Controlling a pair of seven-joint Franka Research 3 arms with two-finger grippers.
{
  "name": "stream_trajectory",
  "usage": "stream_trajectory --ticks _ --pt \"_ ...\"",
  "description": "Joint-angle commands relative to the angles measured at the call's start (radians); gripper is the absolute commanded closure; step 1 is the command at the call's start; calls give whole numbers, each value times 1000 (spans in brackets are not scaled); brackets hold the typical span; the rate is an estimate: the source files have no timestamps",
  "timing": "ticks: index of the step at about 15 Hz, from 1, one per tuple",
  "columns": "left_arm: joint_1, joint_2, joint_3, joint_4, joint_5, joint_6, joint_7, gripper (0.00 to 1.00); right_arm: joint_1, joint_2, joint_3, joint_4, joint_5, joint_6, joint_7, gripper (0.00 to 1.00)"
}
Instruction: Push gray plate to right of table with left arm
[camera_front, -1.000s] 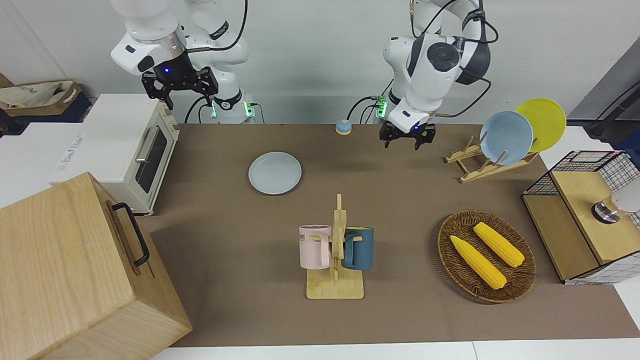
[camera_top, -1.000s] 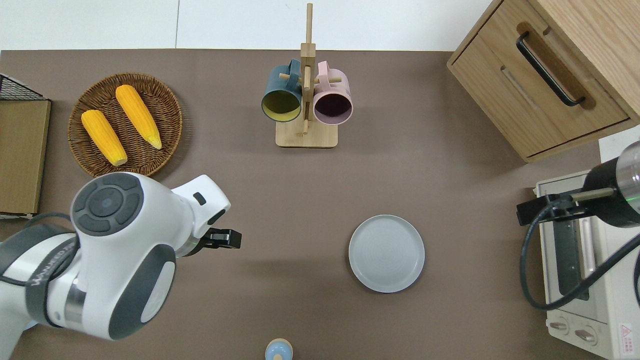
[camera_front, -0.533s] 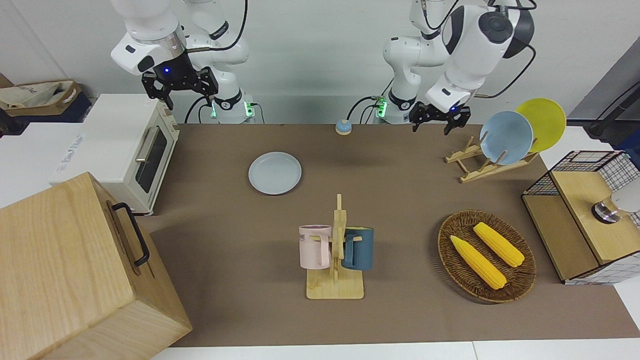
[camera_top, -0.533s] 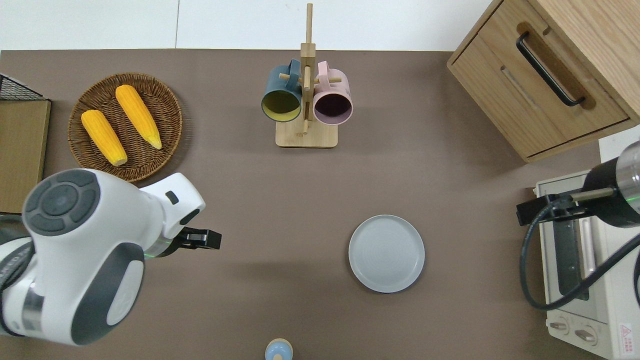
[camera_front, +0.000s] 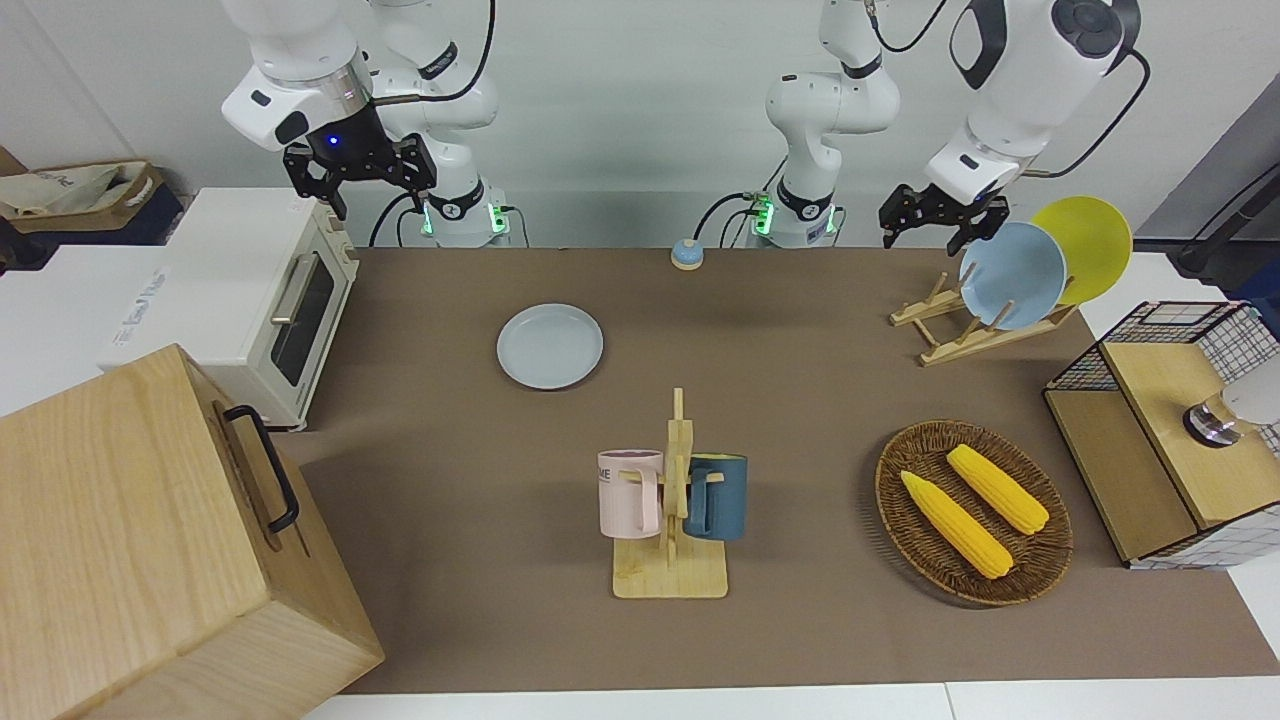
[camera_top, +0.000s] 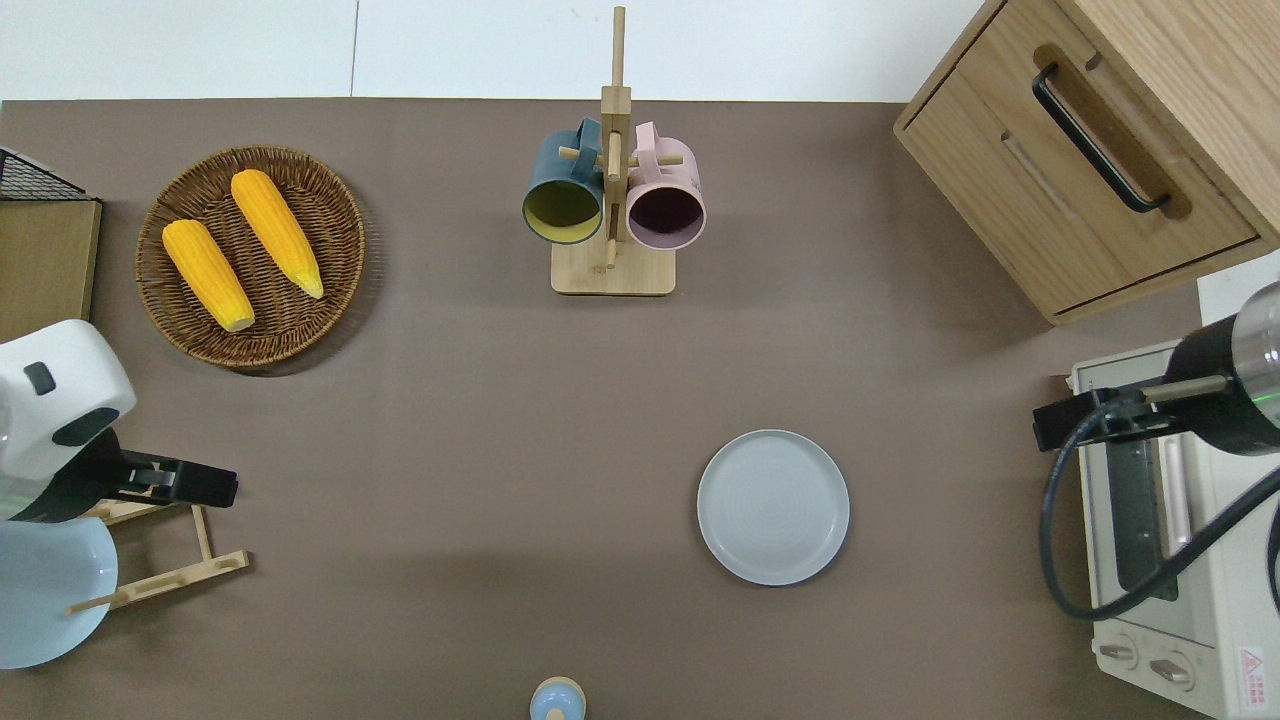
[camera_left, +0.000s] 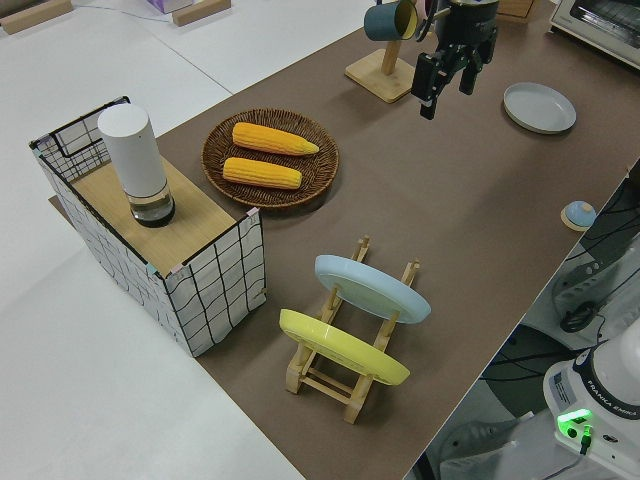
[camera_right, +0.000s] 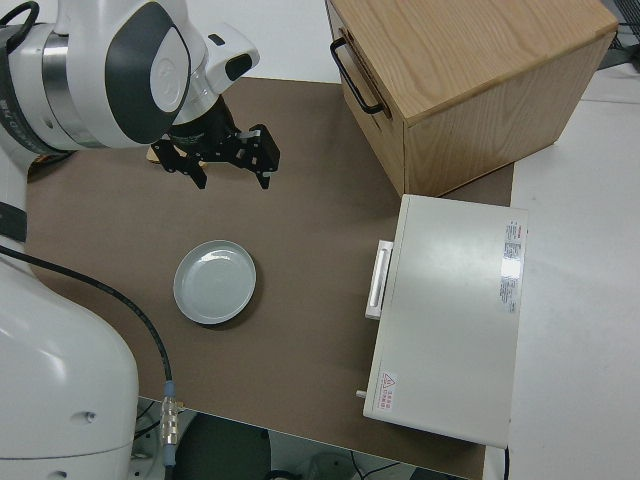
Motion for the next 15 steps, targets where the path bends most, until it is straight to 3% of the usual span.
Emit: stream_trajectory --ticks 1,15 --pt "6 -8 9 43 17 -40 17 5 -20 -2 16 9 4 -16 12 17" --pt "18 -7 -9 57 18 41 8 5 -20 -2 16 9 4 -16 12 17"
